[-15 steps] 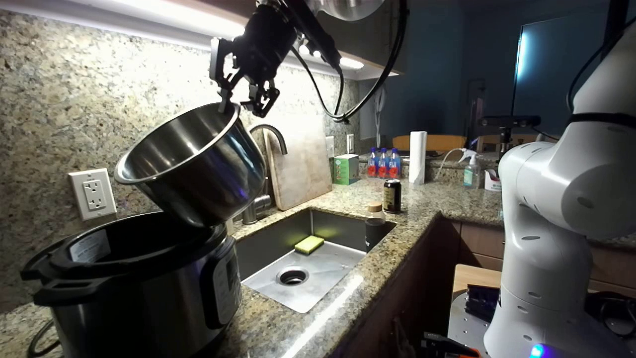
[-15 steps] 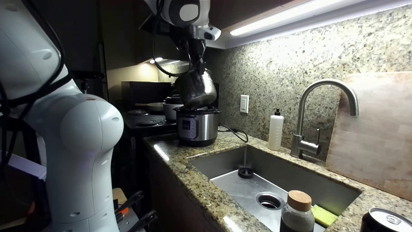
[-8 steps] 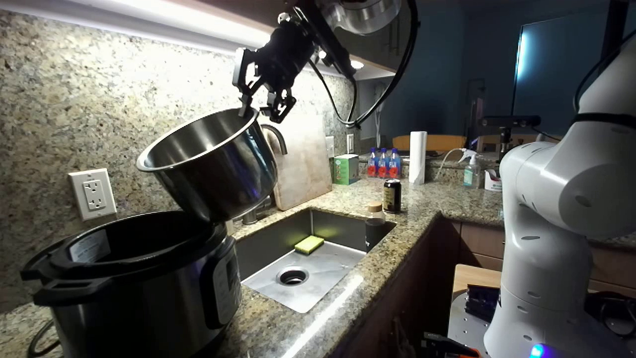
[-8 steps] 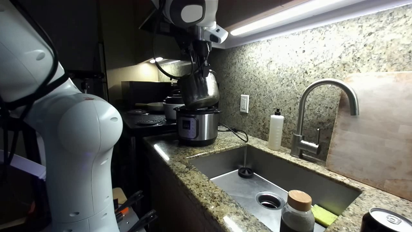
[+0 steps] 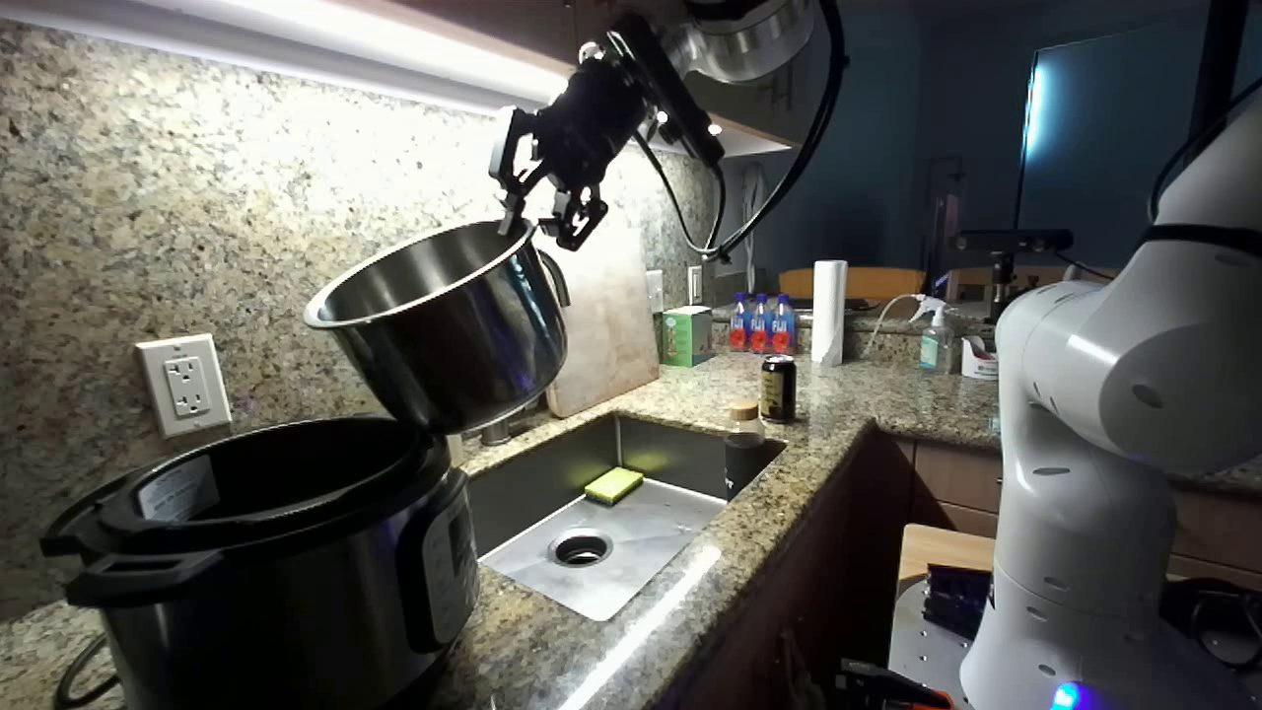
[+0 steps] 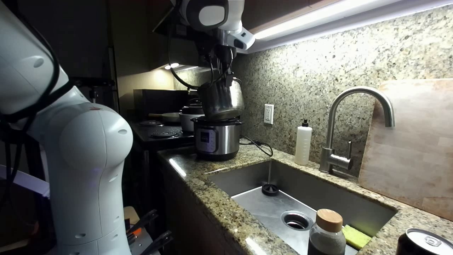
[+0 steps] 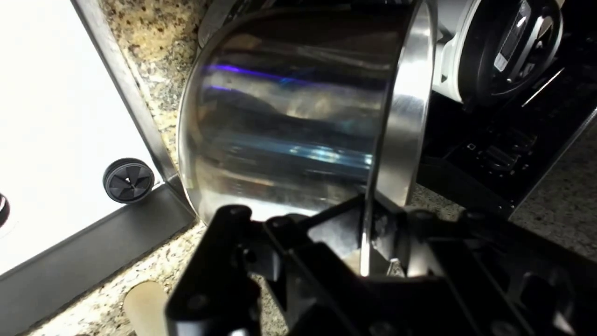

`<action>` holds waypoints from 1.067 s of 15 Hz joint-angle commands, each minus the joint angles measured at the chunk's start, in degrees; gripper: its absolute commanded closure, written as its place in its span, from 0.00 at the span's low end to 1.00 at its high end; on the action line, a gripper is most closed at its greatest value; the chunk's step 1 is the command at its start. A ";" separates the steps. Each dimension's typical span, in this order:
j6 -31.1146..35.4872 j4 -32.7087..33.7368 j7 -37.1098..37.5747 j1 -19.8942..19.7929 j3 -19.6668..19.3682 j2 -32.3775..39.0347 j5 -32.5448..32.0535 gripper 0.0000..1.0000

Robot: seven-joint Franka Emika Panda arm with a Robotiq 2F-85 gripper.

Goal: Put the silver pot into the sink.

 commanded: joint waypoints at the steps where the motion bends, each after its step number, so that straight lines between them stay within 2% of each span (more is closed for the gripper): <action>1: -0.31 -1.41 -2.52 -1.68 0.11 -1.93 2.31 0.99; 16: -1.82 -6.33 -4.05 -6.35 -3.35 -4.83 1.24 0.98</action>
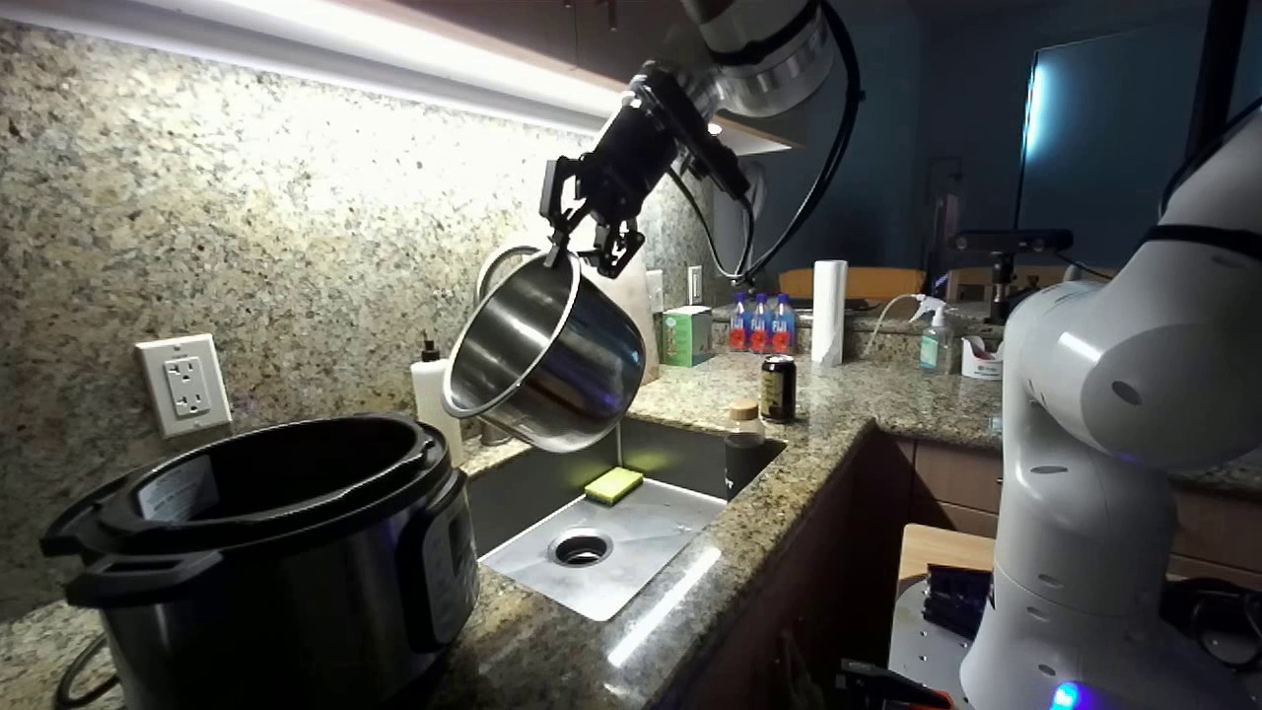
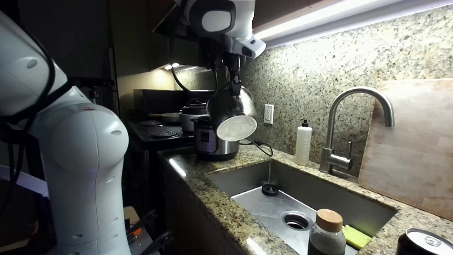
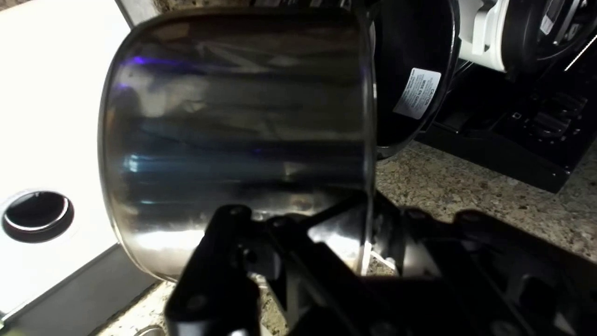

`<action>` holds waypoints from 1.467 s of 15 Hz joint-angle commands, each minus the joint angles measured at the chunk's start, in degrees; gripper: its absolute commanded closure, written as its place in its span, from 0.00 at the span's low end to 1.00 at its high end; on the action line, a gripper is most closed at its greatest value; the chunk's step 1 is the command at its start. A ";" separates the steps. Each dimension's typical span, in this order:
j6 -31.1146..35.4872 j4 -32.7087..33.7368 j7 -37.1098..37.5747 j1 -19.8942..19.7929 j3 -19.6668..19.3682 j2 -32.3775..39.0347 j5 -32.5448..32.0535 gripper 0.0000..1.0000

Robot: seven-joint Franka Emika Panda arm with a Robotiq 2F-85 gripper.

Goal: Put the silver pot into the sink.

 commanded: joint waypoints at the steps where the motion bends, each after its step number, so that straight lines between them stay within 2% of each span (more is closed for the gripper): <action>1: -1.99 -1.94 -2.31 -2.35 -0.85 -3.40 1.02 0.99; 5: -4.01 -3.54 -3.40 -4.48 -2.25 -4.63 0.14 0.98; 12: -9.95 -2.99 -3.88 -9.69 -4.68 -3.96 -5.67 0.99; 22: -13.14 -1.04 -10.95 -11.00 -10.65 1.68 -7.49 0.99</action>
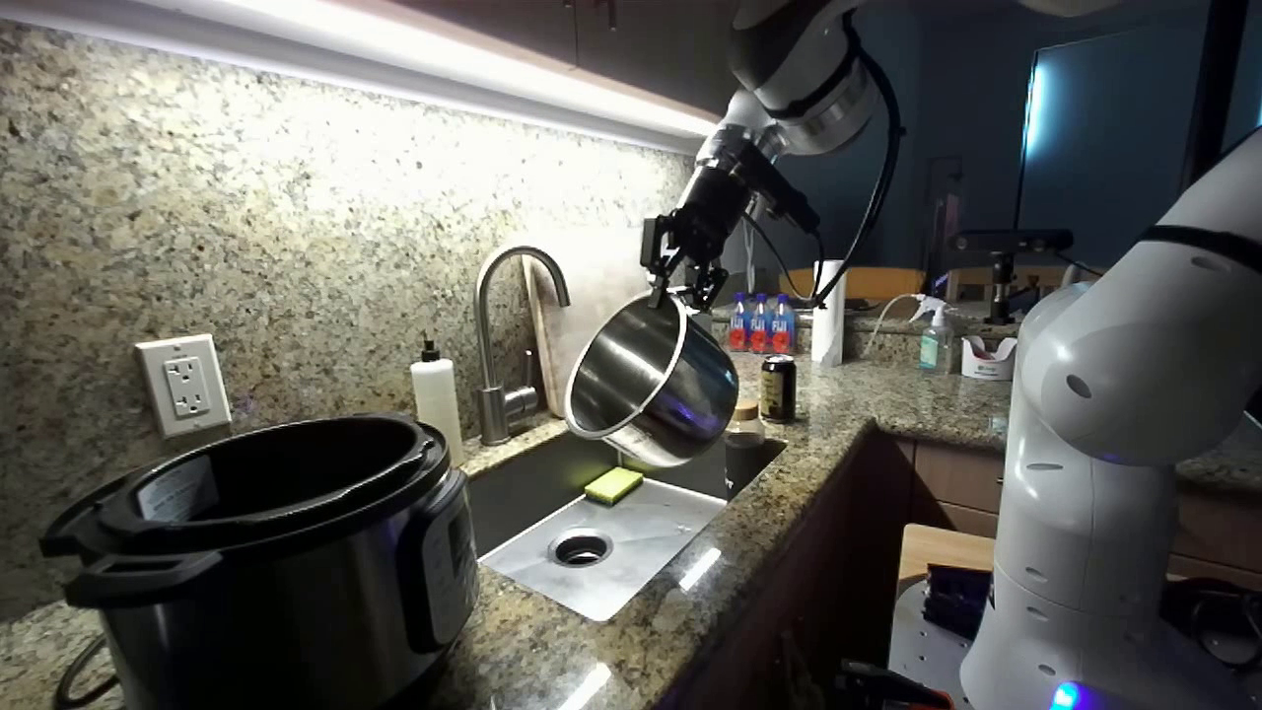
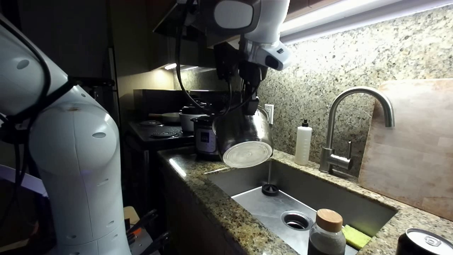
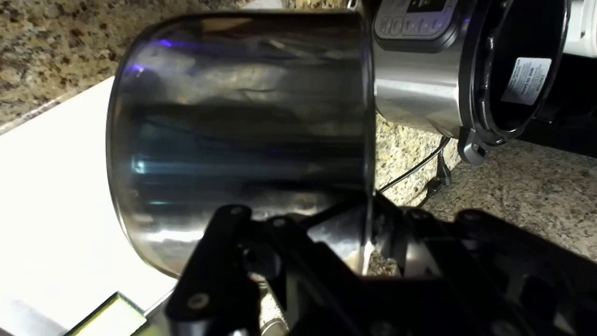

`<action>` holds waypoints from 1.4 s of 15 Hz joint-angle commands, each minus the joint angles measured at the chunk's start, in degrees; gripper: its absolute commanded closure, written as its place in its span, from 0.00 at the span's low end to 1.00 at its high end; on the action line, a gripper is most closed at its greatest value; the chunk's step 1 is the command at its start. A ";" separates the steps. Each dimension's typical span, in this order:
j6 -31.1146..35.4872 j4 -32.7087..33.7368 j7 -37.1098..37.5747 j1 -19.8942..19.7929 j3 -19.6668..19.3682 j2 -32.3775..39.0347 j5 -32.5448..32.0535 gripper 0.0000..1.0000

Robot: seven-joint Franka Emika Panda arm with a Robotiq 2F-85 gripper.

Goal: Put the silver pot into the sink.

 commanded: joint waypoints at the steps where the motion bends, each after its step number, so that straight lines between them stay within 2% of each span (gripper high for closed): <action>1: -1.93 2.81 -3.30 -0.83 -1.18 3.51 0.02 0.99; 10: -2.77 8.93 -7.34 -1.06 -3.12 12.82 0.14 0.99; 21: -8.23 16.79 -12.42 -4.31 -5.30 24.22 -0.73 0.99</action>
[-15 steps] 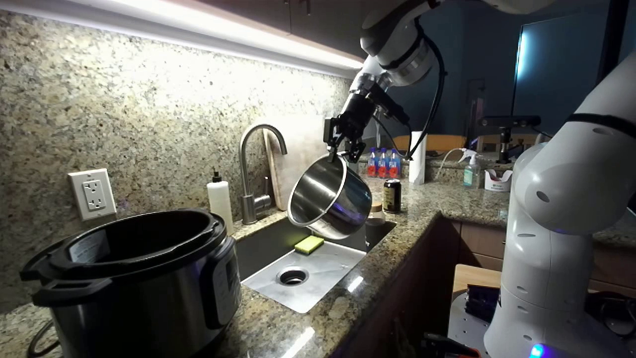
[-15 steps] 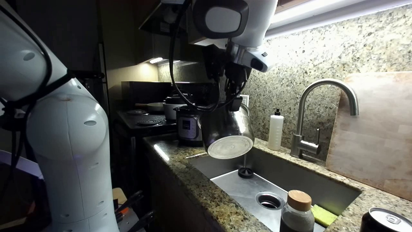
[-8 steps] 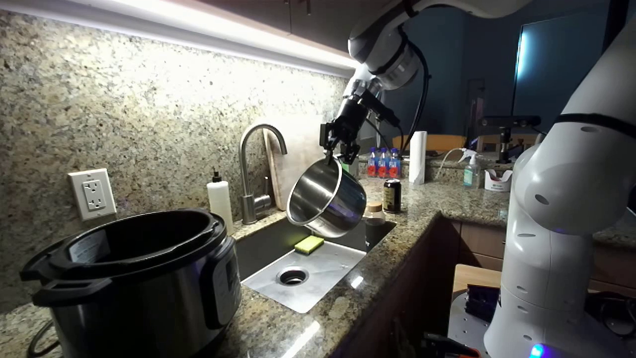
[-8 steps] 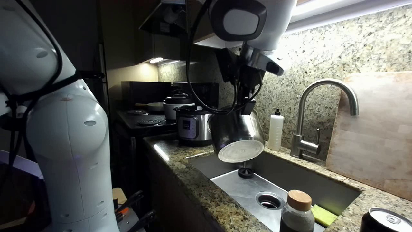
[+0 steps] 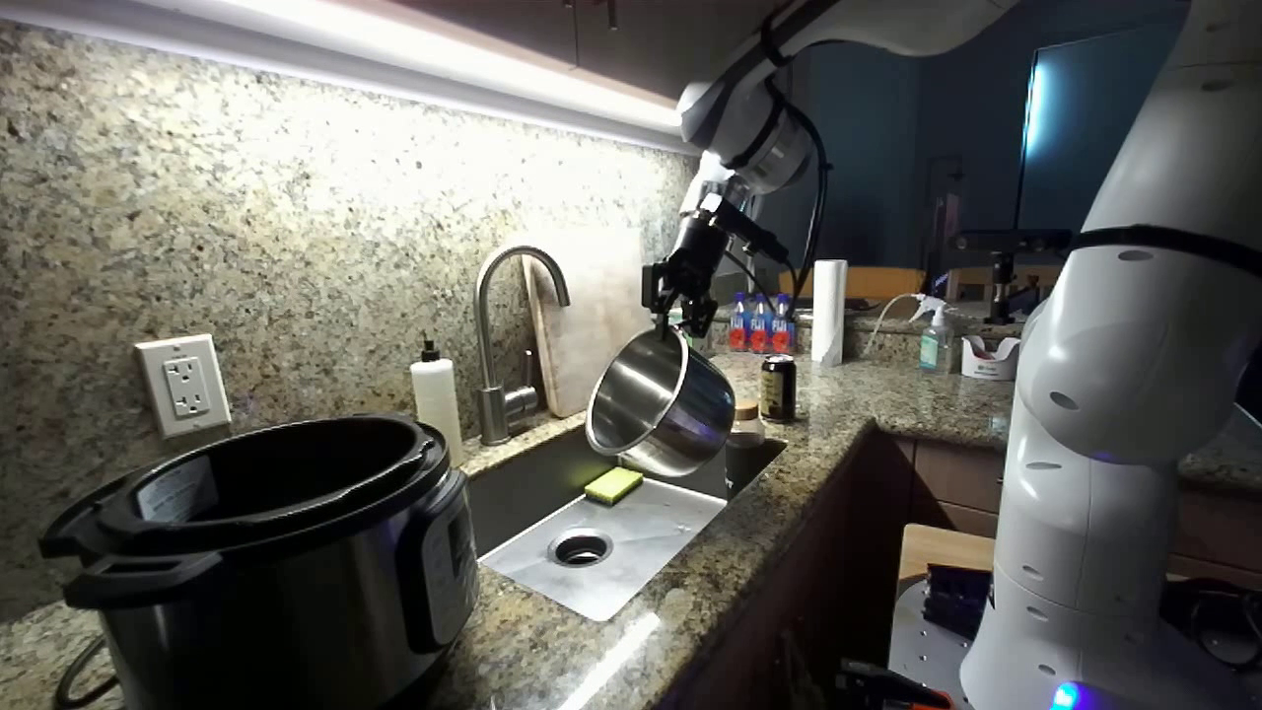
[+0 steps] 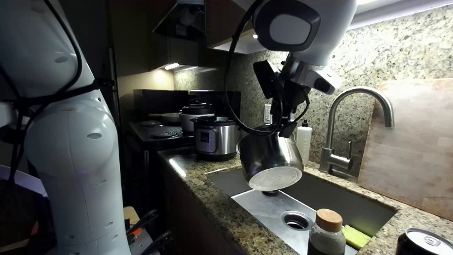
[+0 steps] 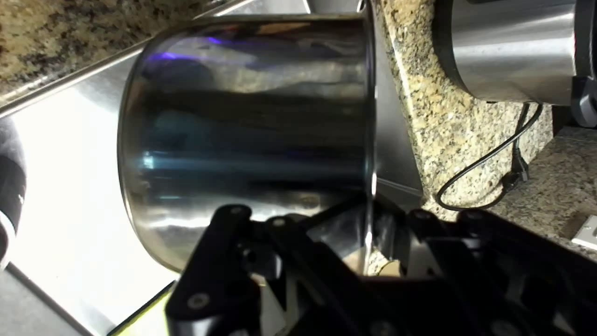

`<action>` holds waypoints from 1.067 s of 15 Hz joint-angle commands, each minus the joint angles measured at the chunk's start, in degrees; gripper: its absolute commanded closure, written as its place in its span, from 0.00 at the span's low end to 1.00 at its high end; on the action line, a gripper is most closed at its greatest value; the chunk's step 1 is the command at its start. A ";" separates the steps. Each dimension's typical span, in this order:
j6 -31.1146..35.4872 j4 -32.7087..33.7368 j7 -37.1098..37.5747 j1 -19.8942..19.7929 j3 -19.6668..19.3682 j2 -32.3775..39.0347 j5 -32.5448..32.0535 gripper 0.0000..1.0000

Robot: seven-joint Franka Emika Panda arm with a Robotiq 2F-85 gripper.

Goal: Put the silver pot into the sink.

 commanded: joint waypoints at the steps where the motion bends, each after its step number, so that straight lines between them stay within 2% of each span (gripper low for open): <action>1: -3.54 3.71 -1.59 -1.94 0.65 2.91 -0.86 0.99; 9: -6.09 6.47 -0.43 -3.48 1.47 5.77 -5.13 0.99; 16: -6.04 7.24 -1.71 -3.72 1.61 6.40 -4.89 0.99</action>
